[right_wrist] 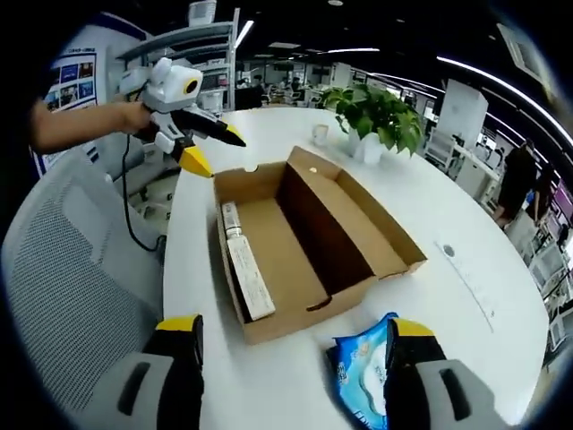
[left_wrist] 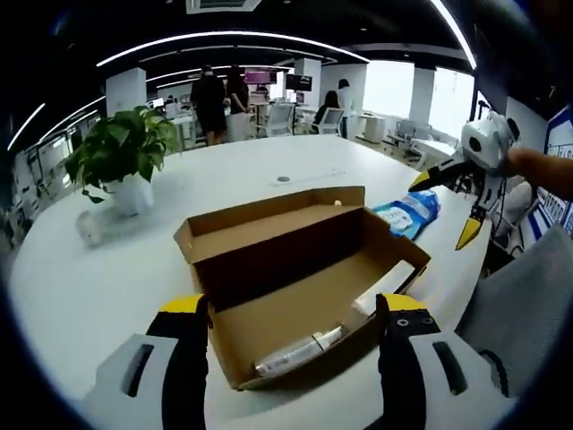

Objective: Operate the shoe box by opening the lid, removing the specified soft item, and placing it in the target area until the item is outside and the box remains undamaged.

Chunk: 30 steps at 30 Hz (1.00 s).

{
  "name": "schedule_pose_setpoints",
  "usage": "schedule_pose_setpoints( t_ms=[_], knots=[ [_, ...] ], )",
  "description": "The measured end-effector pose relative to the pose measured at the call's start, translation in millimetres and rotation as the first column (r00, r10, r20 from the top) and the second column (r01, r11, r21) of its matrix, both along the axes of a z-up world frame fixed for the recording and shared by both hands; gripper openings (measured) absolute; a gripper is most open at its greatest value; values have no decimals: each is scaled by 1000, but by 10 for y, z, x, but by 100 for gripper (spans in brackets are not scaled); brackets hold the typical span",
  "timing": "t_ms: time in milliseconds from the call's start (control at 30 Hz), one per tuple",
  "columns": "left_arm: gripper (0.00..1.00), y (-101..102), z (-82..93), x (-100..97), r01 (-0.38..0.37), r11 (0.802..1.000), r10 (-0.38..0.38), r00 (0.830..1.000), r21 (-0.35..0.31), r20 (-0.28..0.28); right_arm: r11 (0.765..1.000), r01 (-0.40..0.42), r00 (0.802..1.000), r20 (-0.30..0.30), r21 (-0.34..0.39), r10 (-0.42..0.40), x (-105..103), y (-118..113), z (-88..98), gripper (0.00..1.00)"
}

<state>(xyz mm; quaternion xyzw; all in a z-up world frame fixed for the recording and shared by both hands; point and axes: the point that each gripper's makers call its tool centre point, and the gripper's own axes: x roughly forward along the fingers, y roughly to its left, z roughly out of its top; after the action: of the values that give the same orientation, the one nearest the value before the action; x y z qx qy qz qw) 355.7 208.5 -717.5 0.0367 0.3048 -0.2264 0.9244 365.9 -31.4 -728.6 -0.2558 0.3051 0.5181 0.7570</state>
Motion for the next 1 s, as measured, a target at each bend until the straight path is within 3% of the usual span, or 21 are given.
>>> schedule_pose_setpoints(
  t_ms=[400, 700, 1000],
  knots=[
    [65, 261, -160, -132, -80, 997, 79, 996, -12, -45, 994, -106, 994, 8, -4, 106, 109, 270, -16, 69],
    [40, 401, -324, -217, -178, 983, 171, 977, -47, -126, 977, -206, 978, 9, -62, 207, 183, 450, -173, 61],
    [22, 476, -435, -236, -229, 972, 216, 959, -50, -186, 951, -281, 959, -7, -129, 282, 231, 522, -367, 58]
  ],
)
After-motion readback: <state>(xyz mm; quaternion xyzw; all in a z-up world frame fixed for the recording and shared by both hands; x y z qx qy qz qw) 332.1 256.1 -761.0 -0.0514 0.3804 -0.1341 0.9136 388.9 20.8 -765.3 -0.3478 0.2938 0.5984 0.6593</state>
